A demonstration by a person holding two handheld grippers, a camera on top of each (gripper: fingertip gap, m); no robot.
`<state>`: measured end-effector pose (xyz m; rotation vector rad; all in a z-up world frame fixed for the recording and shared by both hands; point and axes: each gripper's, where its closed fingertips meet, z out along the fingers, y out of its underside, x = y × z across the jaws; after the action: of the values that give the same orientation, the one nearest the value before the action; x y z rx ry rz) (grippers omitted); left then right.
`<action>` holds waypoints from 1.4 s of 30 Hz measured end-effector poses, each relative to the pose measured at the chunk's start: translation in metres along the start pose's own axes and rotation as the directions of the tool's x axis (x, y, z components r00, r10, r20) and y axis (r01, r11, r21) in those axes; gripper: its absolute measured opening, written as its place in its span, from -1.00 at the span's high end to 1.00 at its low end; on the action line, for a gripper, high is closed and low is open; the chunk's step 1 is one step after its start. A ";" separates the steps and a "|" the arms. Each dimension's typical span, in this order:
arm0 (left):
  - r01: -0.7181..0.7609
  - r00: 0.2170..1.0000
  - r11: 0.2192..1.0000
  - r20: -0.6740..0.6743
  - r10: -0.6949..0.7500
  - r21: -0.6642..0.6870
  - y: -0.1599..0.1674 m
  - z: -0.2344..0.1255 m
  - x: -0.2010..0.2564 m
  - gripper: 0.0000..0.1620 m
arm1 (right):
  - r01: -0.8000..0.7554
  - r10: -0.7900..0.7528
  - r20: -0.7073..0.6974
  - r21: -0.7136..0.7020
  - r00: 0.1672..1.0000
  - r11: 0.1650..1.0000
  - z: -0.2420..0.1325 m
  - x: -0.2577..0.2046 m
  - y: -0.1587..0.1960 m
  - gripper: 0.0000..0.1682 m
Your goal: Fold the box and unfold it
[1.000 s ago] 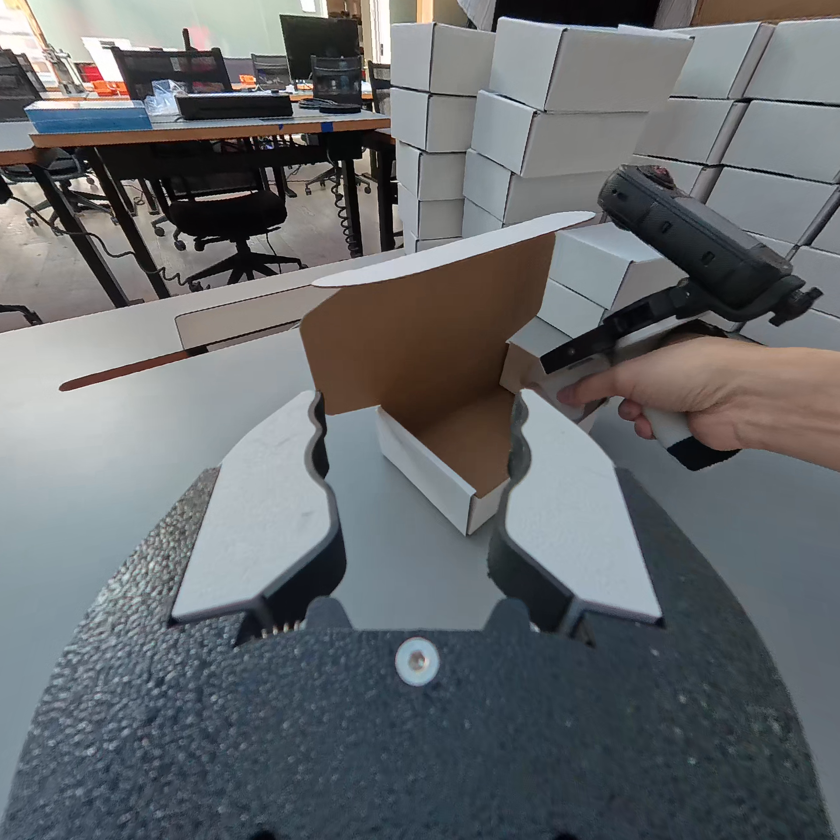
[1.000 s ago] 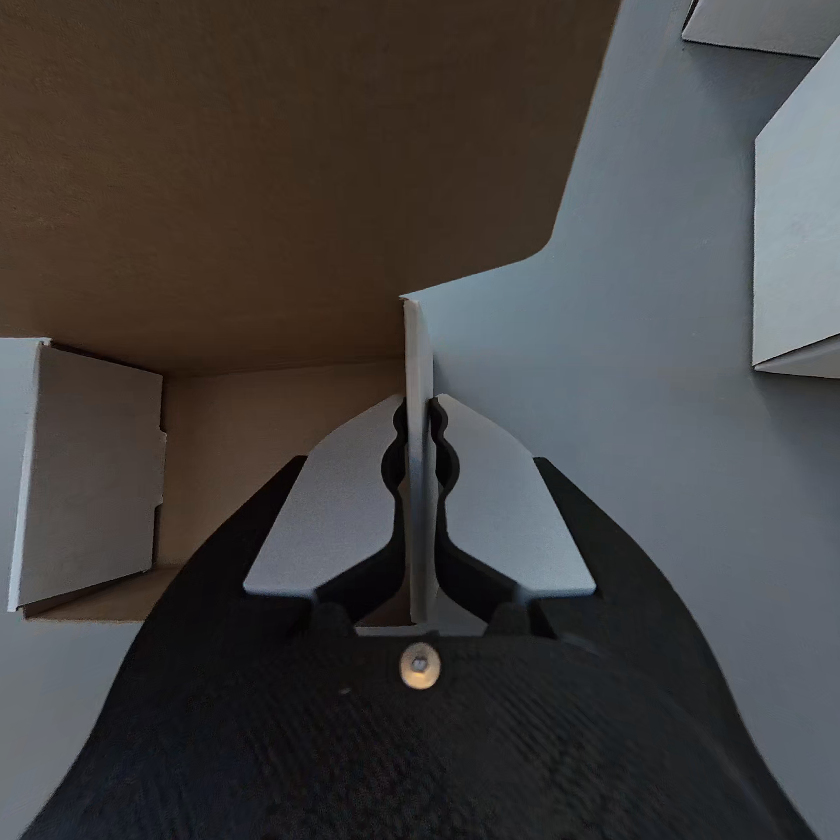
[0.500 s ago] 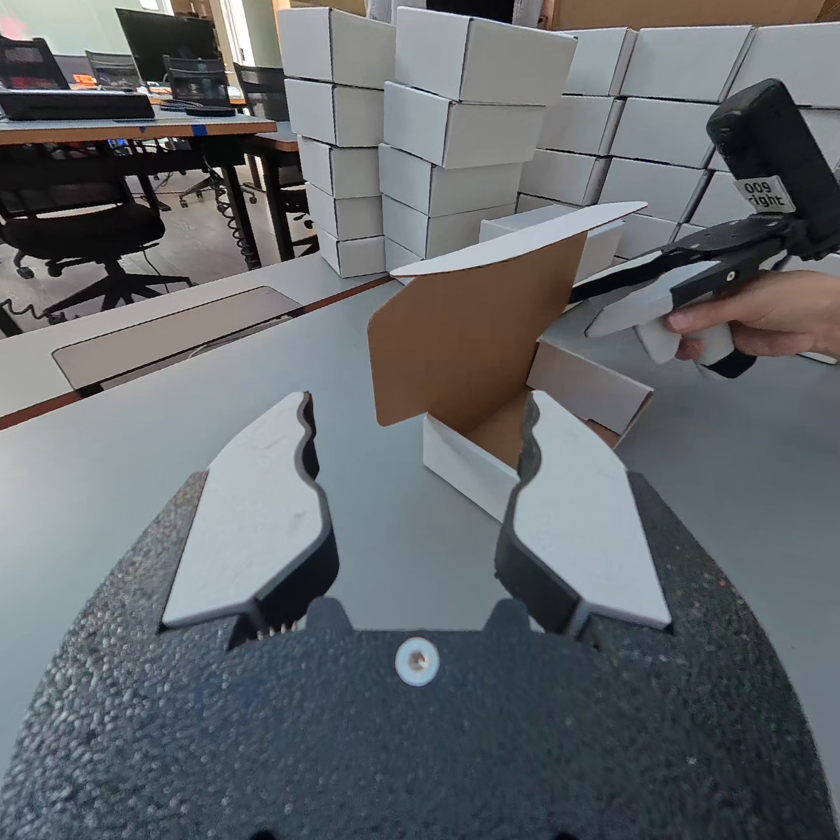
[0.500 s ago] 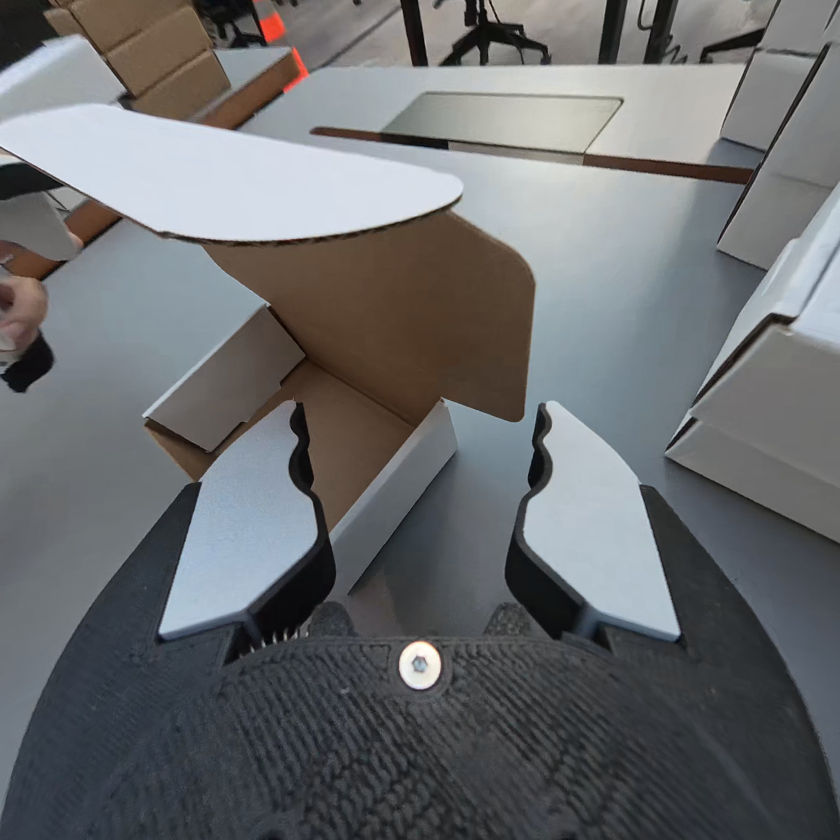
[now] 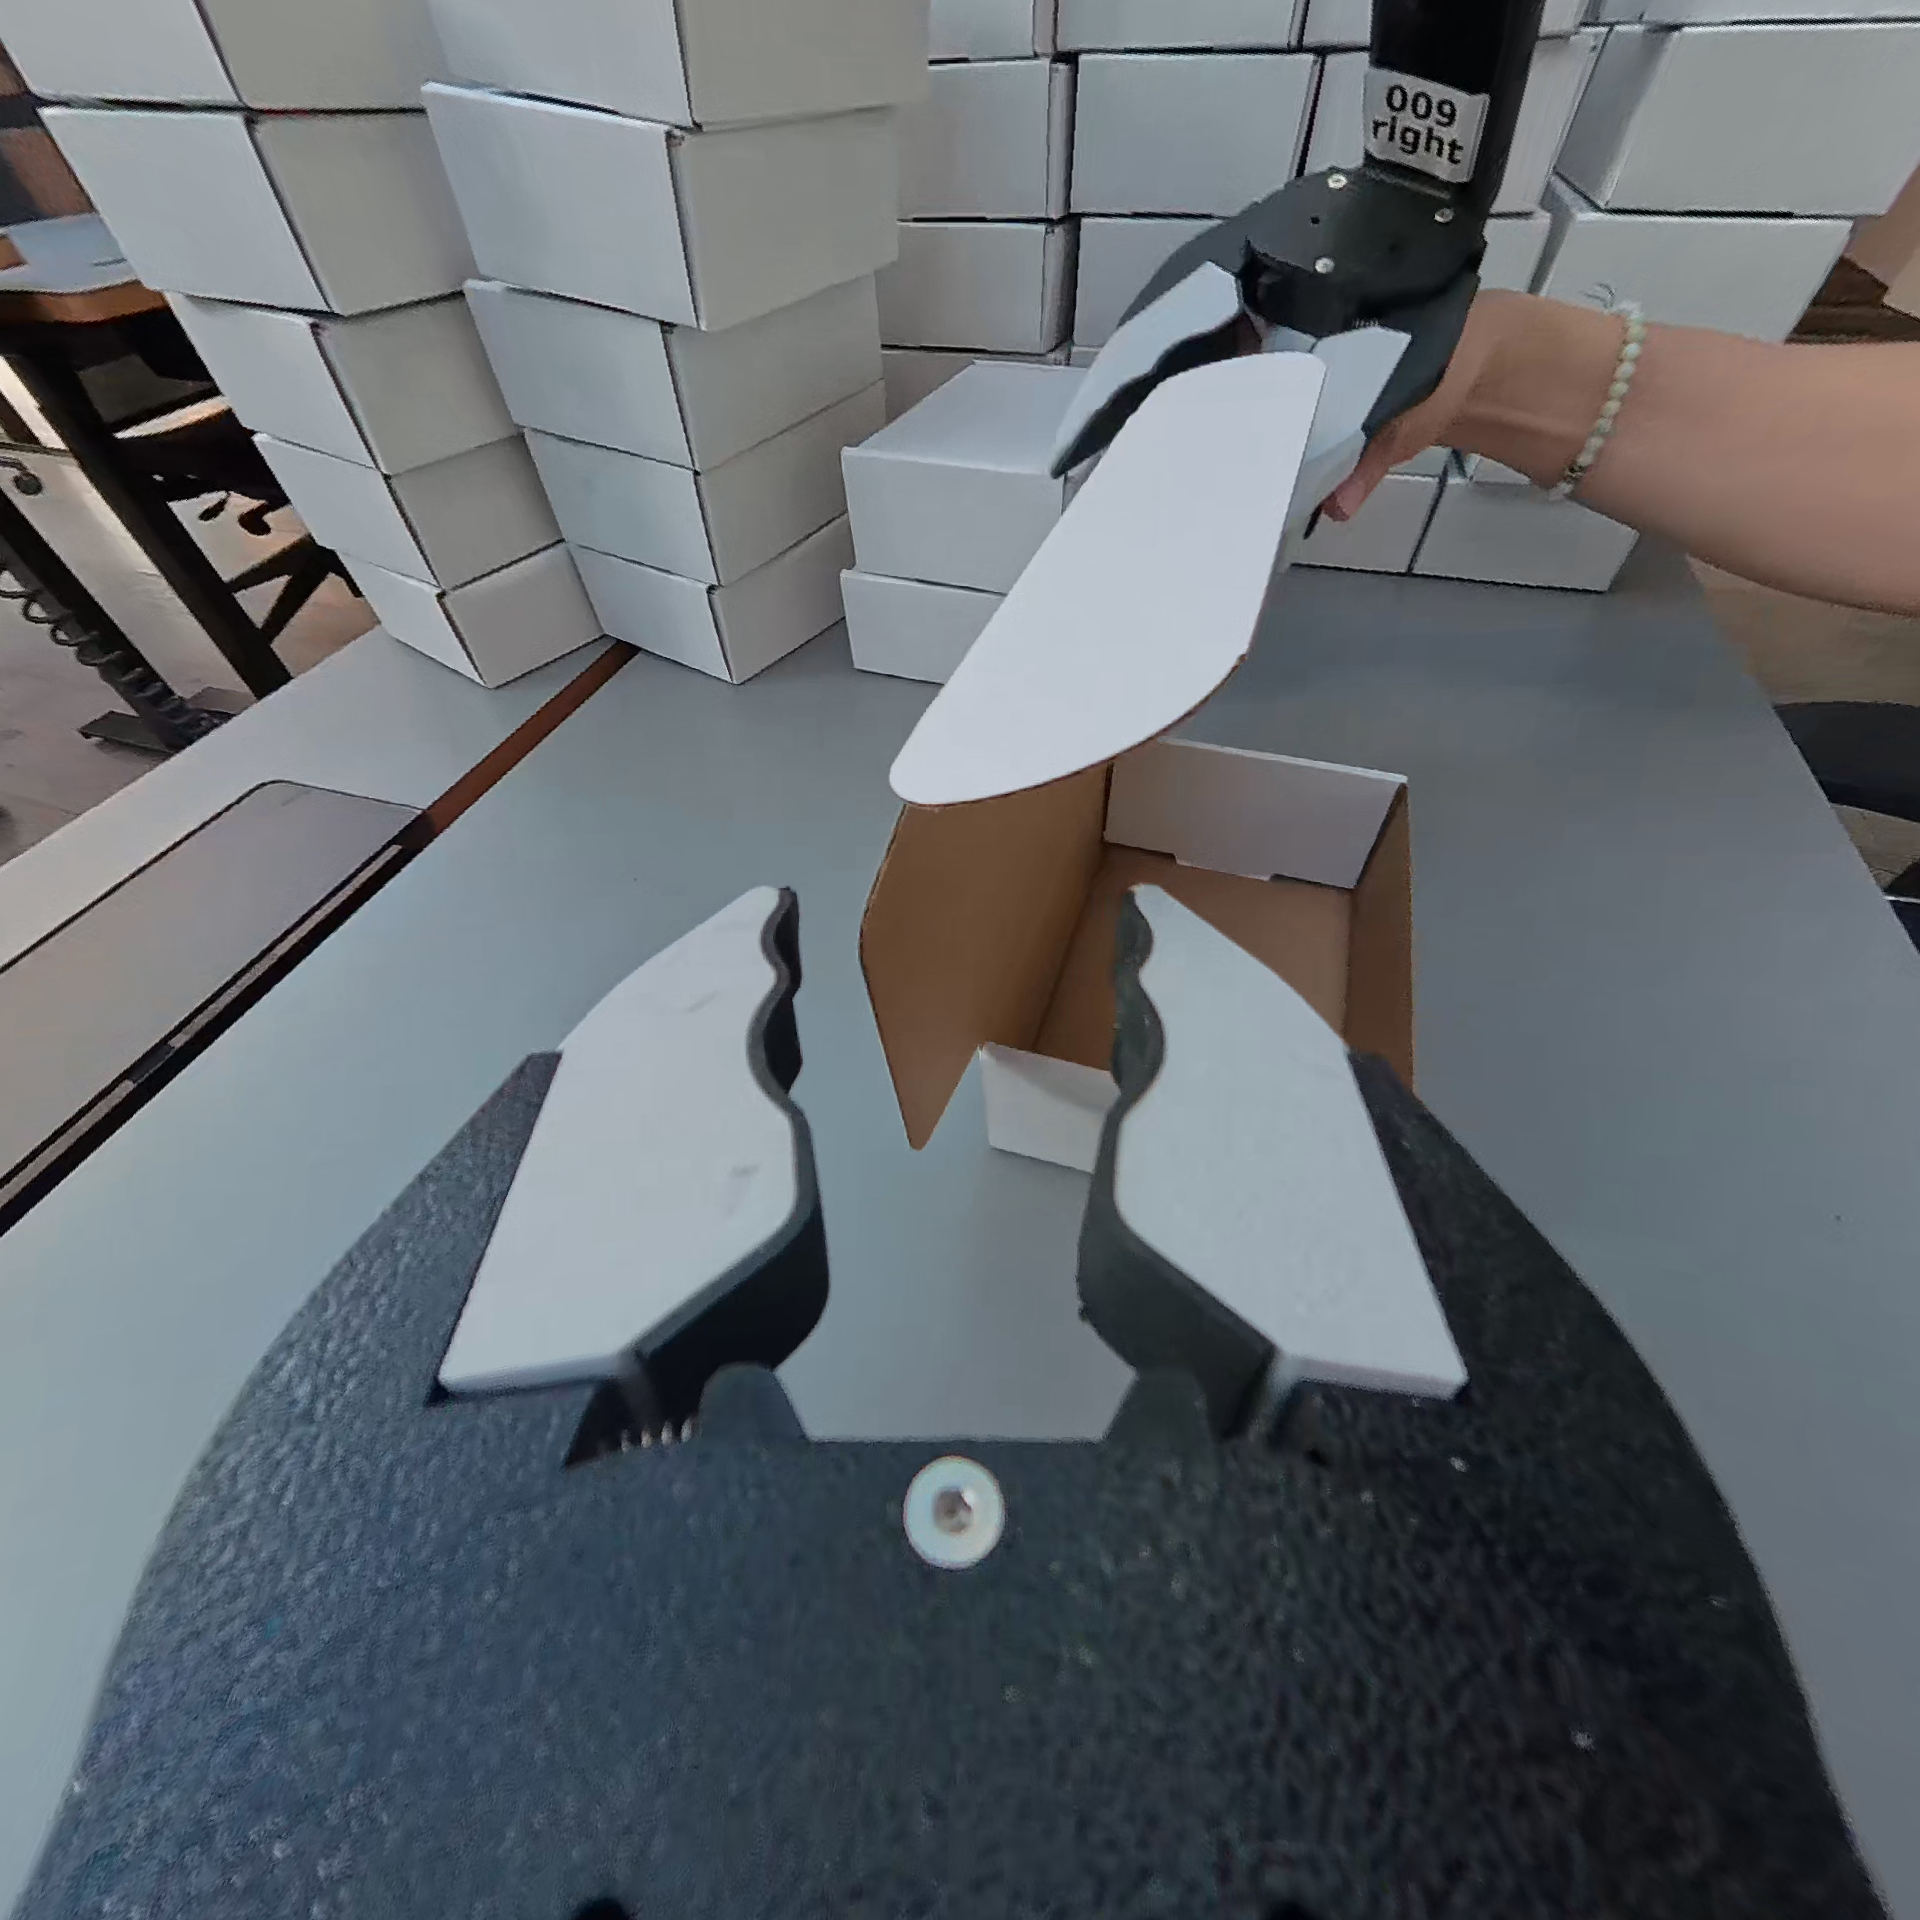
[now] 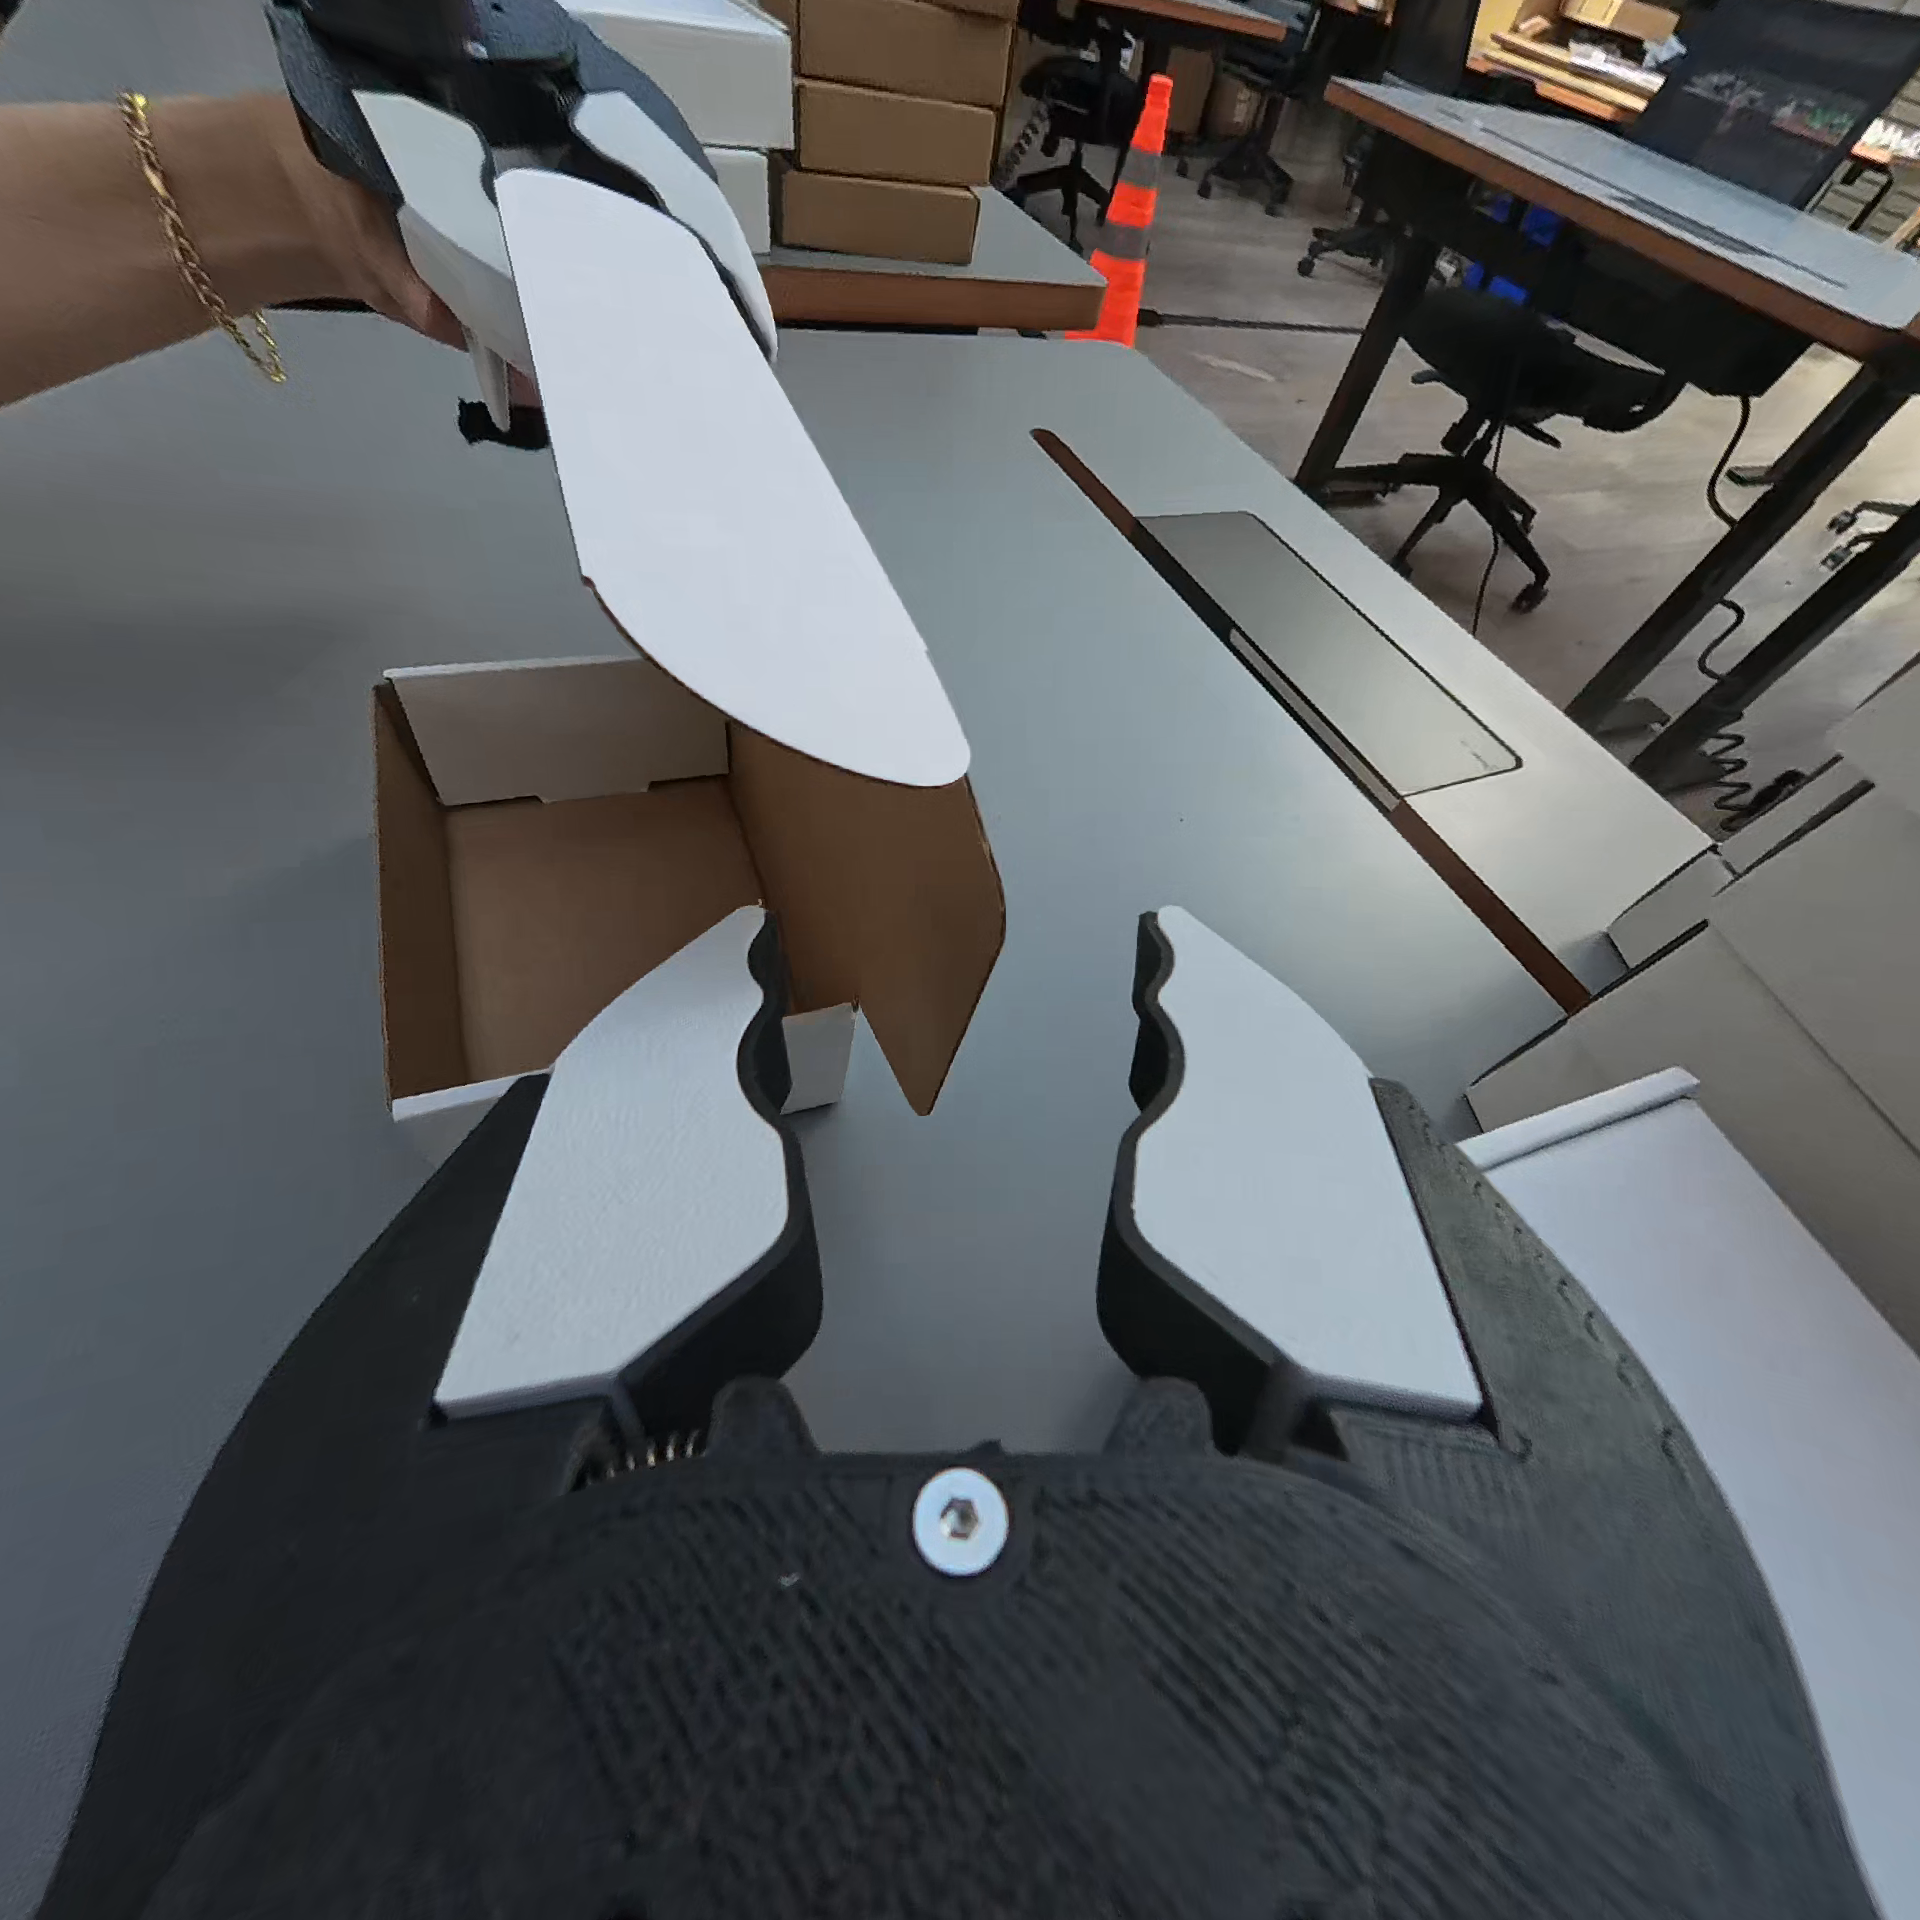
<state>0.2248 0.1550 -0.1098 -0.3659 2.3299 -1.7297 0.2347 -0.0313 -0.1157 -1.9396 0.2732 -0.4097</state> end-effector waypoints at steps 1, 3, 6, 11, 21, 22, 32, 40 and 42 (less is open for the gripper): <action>-0.001 1.000 1.000 -0.011 0.001 -0.023 0.003 0.002 -0.002 0.32 | -0.007 0.007 0.035 0.018 0.999 1.000 0.000 0.000 -0.003 0.30; -0.008 1.000 0.999 -0.022 0.008 -0.036 0.006 0.004 -0.006 0.40 | -0.024 0.022 0.114 0.017 0.993 1.000 0.001 -0.002 -0.003 0.49; 0.010 0.996 1.000 -0.091 -0.012 -0.021 0.005 0.006 -0.005 0.59 | -0.025 0.026 0.169 -0.006 0.985 1.000 0.002 -0.001 0.000 0.71; -0.009 0.987 0.999 -0.160 0.003 -0.039 0.007 0.009 -0.006 0.95 | 0.048 -0.058 0.189 0.056 0.980 0.997 0.001 -0.002 -0.004 0.92; 0.042 0.999 0.994 0.023 -0.040 -0.098 0.010 0.007 -0.023 0.97 | -0.022 0.022 -0.006 -0.001 1.000 1.000 0.020 0.022 -0.008 0.98; 0.063 0.997 0.992 0.059 -0.057 -0.105 0.011 0.007 -0.024 0.97 | -0.043 0.042 -0.049 -0.007 0.998 0.999 0.023 0.025 -0.007 0.97; 0.304 0.751 0.949 0.634 -0.185 -0.084 0.013 0.003 -0.057 0.98 | -0.241 0.246 -0.350 0.060 0.904 0.969 0.053 0.035 -0.018 0.98; 0.434 0.465 0.900 0.851 -0.246 0.023 0.012 0.004 -0.065 0.98 | -0.332 0.388 -0.496 0.202 0.777 0.922 0.067 0.026 -0.025 0.97; 0.458 0.412 0.885 0.864 -0.291 0.079 0.013 0.005 -0.065 0.97 | -0.323 0.383 -0.525 0.207 0.760 0.924 0.069 0.024 -0.026 0.97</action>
<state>0.2868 0.1751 -0.1219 -1.5123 1.6417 -1.0079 0.2844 0.0282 -0.1127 -1.5750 0.9700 -0.7172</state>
